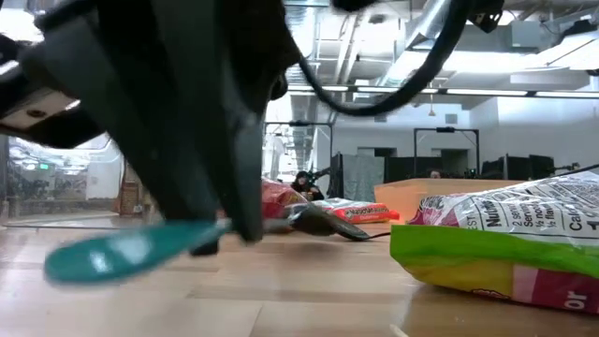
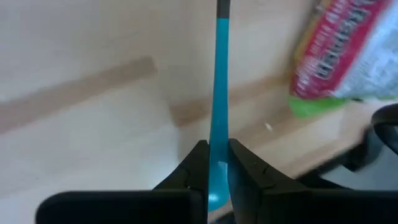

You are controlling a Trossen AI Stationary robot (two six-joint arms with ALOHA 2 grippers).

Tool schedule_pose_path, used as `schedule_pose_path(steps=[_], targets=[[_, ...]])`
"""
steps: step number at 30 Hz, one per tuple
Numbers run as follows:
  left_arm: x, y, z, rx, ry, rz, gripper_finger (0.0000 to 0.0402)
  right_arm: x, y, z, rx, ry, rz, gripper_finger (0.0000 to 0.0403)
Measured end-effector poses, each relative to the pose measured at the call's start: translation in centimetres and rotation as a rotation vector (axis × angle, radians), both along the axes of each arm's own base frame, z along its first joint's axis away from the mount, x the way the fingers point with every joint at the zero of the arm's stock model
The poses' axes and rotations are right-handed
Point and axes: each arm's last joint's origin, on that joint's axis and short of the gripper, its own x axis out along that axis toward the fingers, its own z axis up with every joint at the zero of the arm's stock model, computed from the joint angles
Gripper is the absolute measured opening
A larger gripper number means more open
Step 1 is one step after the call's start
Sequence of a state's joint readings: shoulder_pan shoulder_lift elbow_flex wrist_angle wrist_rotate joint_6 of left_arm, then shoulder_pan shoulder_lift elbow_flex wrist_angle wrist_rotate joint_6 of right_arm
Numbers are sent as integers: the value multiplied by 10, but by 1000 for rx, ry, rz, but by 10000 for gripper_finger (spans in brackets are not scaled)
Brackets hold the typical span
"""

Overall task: Pick & Place Food Item
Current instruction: Put the blue spoon into the orange container

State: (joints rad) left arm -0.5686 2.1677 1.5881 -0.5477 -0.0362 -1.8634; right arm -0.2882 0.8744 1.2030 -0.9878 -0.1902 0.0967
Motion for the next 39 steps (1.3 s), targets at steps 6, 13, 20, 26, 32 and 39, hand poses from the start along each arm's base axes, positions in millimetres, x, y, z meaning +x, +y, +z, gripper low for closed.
schedule_pose_path(steps=[6, 13, 20, 26, 32, 39], targets=[[-3, -3, 0, 10, -4, -5, 25, 0, 0, 0, 1, 2, 0, 56], [-1, -2, 20, 46, -119, -30, 3, 0, 0, 0, 8, 3, -5, 56], [-5, 3, 44, 92, -182, -38, 3, 0, 0, 0, 8, 3, -5, 56], [-4, 7, 54, 145, -246, -24, 2, 0, 0, 0, 7, 3, -5, 56], [0, 19, 70, 220, -325, -33, 1, 2, 2, 2, 59, -36, 43, 56], [5, 51, 107, 423, -460, -25, 1, 6, 4, 9, 121, -123, 111, 56]])
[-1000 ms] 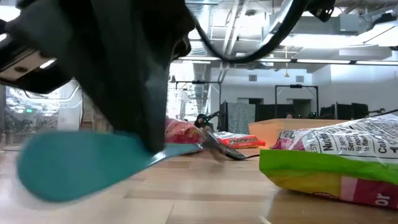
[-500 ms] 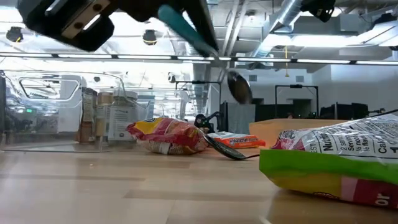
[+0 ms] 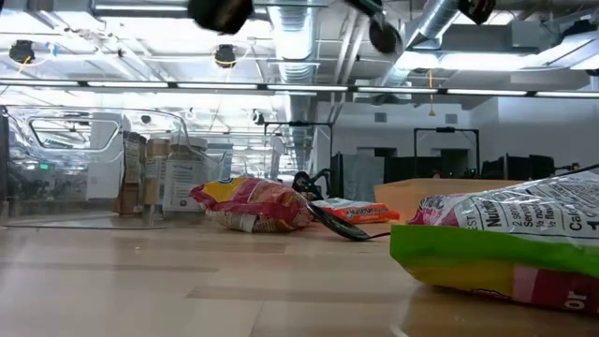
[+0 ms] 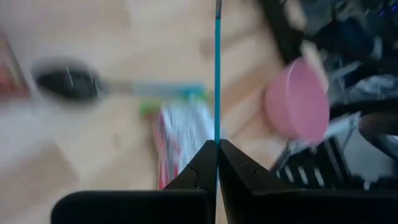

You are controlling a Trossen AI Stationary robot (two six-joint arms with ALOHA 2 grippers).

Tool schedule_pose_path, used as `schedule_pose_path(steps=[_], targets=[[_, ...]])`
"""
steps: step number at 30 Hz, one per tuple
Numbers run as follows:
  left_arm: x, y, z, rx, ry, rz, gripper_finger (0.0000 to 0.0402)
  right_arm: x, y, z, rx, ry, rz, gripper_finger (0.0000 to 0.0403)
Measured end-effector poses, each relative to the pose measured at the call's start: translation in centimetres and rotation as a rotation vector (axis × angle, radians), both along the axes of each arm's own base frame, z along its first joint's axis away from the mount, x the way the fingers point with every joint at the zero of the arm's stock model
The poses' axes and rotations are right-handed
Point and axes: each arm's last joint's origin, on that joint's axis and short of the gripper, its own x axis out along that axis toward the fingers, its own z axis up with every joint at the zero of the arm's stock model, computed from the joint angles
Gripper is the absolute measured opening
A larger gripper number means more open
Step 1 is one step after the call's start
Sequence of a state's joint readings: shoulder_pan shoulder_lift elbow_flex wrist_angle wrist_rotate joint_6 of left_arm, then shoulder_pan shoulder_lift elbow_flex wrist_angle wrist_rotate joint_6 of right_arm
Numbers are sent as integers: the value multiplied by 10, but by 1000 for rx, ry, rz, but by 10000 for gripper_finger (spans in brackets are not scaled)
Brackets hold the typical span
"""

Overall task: Pick & Place Food Item
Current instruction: Put the blue spoon into the orange container

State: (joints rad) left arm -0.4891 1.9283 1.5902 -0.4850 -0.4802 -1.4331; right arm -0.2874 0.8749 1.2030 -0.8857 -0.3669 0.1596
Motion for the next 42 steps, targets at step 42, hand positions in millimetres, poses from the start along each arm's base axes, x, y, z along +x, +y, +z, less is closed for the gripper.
schedule_pose_path(steps=[42], targets=[[36, 112, 97, 692, -420, 56, 0, 64, -16, 20, 175, -339, 286, 101]])
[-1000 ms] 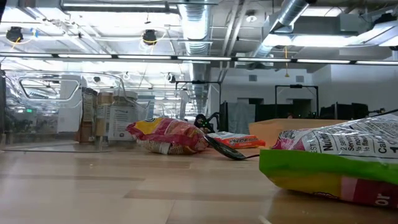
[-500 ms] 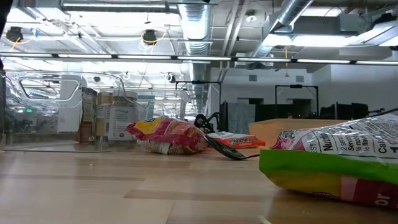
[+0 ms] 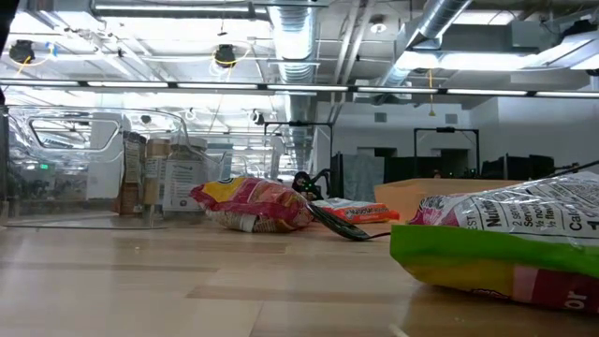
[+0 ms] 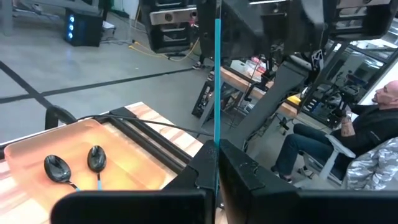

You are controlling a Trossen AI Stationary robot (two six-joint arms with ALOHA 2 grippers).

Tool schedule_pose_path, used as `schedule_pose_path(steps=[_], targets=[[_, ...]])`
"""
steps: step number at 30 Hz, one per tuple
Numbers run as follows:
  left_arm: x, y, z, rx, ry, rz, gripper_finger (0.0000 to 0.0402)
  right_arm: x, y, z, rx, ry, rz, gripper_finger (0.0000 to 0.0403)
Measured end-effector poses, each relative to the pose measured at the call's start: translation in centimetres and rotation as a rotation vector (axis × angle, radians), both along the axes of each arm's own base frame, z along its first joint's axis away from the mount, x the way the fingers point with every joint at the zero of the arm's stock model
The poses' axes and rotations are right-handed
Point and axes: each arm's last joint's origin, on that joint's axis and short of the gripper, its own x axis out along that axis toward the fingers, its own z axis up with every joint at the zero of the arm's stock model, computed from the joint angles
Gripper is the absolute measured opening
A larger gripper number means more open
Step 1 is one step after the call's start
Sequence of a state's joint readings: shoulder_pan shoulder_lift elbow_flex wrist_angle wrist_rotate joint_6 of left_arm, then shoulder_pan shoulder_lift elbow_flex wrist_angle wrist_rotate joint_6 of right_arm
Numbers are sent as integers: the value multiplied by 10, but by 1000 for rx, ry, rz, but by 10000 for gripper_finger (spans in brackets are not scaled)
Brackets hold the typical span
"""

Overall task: Pick & Place Food Item
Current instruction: Put the blue spoon into the orange container

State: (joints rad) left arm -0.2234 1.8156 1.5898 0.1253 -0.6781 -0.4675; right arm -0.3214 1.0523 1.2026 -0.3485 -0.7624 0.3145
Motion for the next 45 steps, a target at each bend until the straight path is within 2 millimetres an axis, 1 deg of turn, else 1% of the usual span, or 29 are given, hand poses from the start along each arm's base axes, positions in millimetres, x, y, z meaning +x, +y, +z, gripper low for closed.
schedule_pose_path(steps=[7, 9, 12, 14, 19, 26, 30, 34, 40, 45], targets=[[0, 0, 1, -1, -7, 3, 0, -18, -1, 8, -20, -39, -35, 196], [0, 0, 1, -3, -14, 2, 0, -20, -4, 9, -20, -37, -54, 212], [0, -2, 2, -4, -20, -3, 0, -21, -7, 4, -23, 1, -71, 219], [-1, -4, 2, -6, -27, -8, 0, -22, -8, 1, -36, 24, -75, 215], [-1, -7, 3, 1, -28, -15, 0, -9, -10, -3, -56, 18, -68, 199], [-1, -7, 3, 7, -31, -16, 0, 8, -2, -5, -43, 7, -9, 192], [-1, -7, 3, 7, -31, -16, 0, 10, 2, -4, -47, -9, 6, 193], [-1, -7, 3, 6, -31, -16, 0, 15, 1, -8, -43, 7, 4, 185], [-1, -7, 3, 5, -32, -16, 0, 14, 0, -6, -46, -2, 3, 154], [-1, -7, 3, 5, -32, -16, 0, 14, 0, -6, -49, -3, 4, 110]])
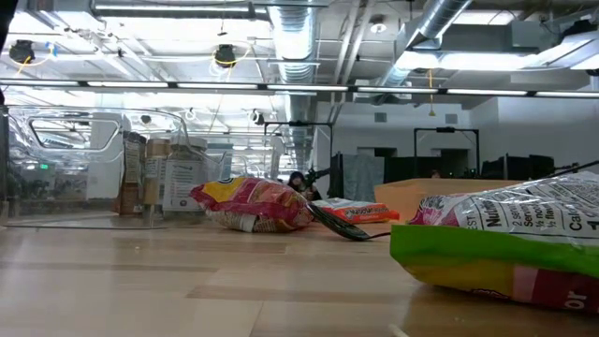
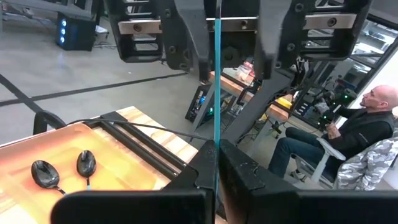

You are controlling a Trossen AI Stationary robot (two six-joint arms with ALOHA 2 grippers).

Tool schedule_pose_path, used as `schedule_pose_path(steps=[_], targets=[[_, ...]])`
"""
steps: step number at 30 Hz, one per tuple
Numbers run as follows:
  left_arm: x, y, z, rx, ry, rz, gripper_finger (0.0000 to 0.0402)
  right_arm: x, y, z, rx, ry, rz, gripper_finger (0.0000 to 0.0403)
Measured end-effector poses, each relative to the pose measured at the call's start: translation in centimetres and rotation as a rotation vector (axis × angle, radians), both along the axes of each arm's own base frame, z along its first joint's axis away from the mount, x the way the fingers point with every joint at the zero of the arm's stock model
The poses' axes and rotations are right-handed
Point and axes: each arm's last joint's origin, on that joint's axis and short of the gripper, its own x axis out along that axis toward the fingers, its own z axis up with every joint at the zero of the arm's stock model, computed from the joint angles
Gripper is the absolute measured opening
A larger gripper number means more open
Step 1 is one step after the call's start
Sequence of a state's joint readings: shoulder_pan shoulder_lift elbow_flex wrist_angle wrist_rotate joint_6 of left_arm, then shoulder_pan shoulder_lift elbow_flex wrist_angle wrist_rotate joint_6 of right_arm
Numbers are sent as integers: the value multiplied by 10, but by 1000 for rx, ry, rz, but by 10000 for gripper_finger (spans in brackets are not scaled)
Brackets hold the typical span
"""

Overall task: Pick & Place Food Item
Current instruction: Put the blue spoon into the orange container

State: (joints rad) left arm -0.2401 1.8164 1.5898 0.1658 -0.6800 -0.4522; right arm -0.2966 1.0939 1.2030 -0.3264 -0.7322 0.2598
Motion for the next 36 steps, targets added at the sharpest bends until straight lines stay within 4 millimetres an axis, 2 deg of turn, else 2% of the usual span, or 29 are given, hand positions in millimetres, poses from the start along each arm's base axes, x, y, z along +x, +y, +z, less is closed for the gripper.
schedule_pose_path(steps=[9, 17, 23, 27, 31, 36], targets=[[0, -1, 0, -1, -2, -8, 0, 0, 0, 0, -7, -2, 1, 9], [0, 0, -1, 2, 11, -6, 12, 0, 0, -1, 0, 5, -5, 4], [-3, -4, -13, 36, 147, -19, 63, -3, -9, -3, 22, 38, -47, 2], [-10, -7, -24, 54, 296, -50, 101, -15, -18, -4, 34, 87, -147, 1], [-21, -6, -21, 65, 373, -57, 130, -23, -29, -14, 60, 210, -268, 1], [-38, 1, -13, 88, 460, -50, 146, -36, -42, -32, 72, 408, -440, 1]])
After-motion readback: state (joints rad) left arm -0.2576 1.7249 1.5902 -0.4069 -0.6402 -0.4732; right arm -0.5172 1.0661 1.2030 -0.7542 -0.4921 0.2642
